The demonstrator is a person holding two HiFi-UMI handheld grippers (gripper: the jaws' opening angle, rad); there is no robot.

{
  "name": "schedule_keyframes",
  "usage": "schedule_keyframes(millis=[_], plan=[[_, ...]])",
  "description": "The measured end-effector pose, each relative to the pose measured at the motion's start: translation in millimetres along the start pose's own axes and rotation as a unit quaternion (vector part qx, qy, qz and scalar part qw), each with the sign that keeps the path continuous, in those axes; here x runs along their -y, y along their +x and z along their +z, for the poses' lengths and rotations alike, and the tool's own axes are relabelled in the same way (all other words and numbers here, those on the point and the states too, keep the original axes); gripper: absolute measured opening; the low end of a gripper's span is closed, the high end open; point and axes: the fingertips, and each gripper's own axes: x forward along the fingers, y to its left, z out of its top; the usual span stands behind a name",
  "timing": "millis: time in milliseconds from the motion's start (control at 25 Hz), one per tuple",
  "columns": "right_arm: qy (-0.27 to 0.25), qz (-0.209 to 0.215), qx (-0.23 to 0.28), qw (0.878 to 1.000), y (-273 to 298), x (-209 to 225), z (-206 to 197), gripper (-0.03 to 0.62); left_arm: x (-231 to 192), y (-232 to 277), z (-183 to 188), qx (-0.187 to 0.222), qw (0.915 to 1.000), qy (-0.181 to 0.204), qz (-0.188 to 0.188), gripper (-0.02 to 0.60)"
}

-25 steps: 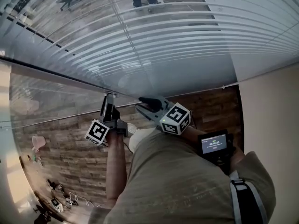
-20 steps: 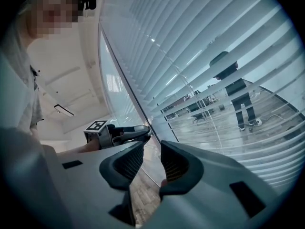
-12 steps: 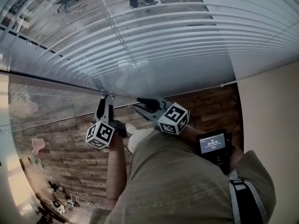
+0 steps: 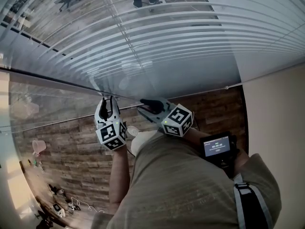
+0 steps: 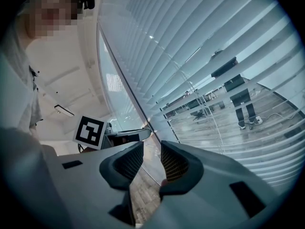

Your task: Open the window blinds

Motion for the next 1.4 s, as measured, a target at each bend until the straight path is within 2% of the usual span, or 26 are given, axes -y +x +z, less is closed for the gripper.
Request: schedule_keyframes(millis=[160, 280, 360, 400, 480, 560, 600, 640, 680, 720, 800, 880, 920, 960, 1000, 1040, 1120, 1160, 1320, 1400], plan=[[0.000, 0.000, 0.000, 1.000, 0.7, -1.0, 0.4, 0.101, 1.0, 2.1, 0.7, -0.004, 0.9951, 0.095, 0.029, 0.137], [0.001, 0.001, 0.000, 1.000, 1.4, -1.6, 1.8, 0.101, 1.1, 3.7, 2.0, -0.007, 0.9853, 0.161, 0.055, 0.137], [-0.001, 0.001, 0.000, 1.000, 1.0, -1.3, 1.9, 0.101, 1.8, 4.9, 0.8, -0.008, 0.9816, 0.181, 0.061, 0.137], [-0.001, 0.001, 0.000, 1.000, 0.6, -1.3, 1.3, 0.101, 3.3, 5.2, -0.1, -0.009, 0.9835, 0.174, 0.051, 0.137], [-0.002, 0.000, 0.000, 1.000, -0.5, -1.1, -0.3, 0.101, 8.2, 4.8, -2.3, -0.013, 0.9929, 0.117, 0.012, 0.154], [-0.002, -0.001, 0.000, 1.000, -1.7, 0.0, -1.3, 0.101, 13.0, 3.5, -5.1, -0.015, 0.9991, 0.014, -0.037, 0.199], [-0.002, -0.001, 0.000, 1.000, -1.8, 0.1, -1.7, 0.101, 14.0, 2.6, -5.6, -0.011, 0.9968, -0.049, -0.063, 0.209], [-0.002, -0.001, -0.001, 1.000, -1.5, -0.1, -2.0, 0.101, 13.7, 1.7, -5.0, -0.005, 0.9896, -0.114, -0.088, 0.213], [-0.002, -0.001, -0.001, 1.000, -1.0, -0.6, -2.1, 0.101, 12.5, 1.3, -3.4, 0.004, 0.9777, -0.178, -0.112, 0.215], [-0.003, 0.000, -0.002, 1.000, -0.5, -0.9, -2.1, 0.101, 10.7, 1.4, -1.0, 0.015, 0.9616, -0.239, -0.134, 0.215], [-0.005, 0.000, -0.004, 1.000, 0.2, -1.4, -1.8, 0.101, 5.1, 2.5, 4.2, 0.038, 0.9226, -0.346, -0.166, 0.215], [-0.006, 0.001, -0.005, 1.000, 0.4, -2.1, -2.2, 0.101, -2.6, 1.8, 6.9, 0.055, 0.8859, -0.425, -0.178, 0.212], [-0.007, 0.001, -0.006, 1.000, 0.3, -2.2, -2.6, 0.101, -6.1, 1.1, 6.9, 0.060, 0.8728, -0.450, -0.179, 0.192], [-0.007, 0.001, -0.007, 1.000, 0.0, -2.0, -2.9, 0.101, -8.4, 1.0, 6.3, 0.063, 0.8648, -0.464, -0.181, 0.159], [-0.007, 0.001, -0.007, 1.000, -0.4, -1.4, -3.1, 0.101, -9.4, 1.3, 5.4, 0.063, 0.8620, -0.468, -0.184, 0.137], [-0.006, 0.000, -0.007, 1.000, -0.8, -0.8, -3.4, 0.101, -9.7, 1.5, 4.7, 0.062, 0.8636, -0.464, -0.187, 0.137], [-0.006, 0.000, -0.008, 1.000, -1.1, 0.2, -3.5, 0.101, -9.2, 1.1, 4.8, 0.058, 0.8759, -0.442, -0.185, 0.137], [-0.006, 0.000, -0.008, 1.000, -1.1, 0.5, -3.5, 0.101, -8.7, 0.9, 5.4, 0.056, 0.8858, -0.424, -0.180, 0.137], [-0.007, 0.001, -0.008, 1.000, -0.4, 0.3, -2.8, 0.101, -7.3, -0.6, 6.1, 0.044, 0.9362, -0.321, -0.137, 0.137], [-0.007, 0.001, -0.008, 1.000, -0.1, 0.1, -2.4, 0.101, -7.0, -1.4, 4.9, 0.039, 0.9530, -0.276, -0.118, 0.137]])
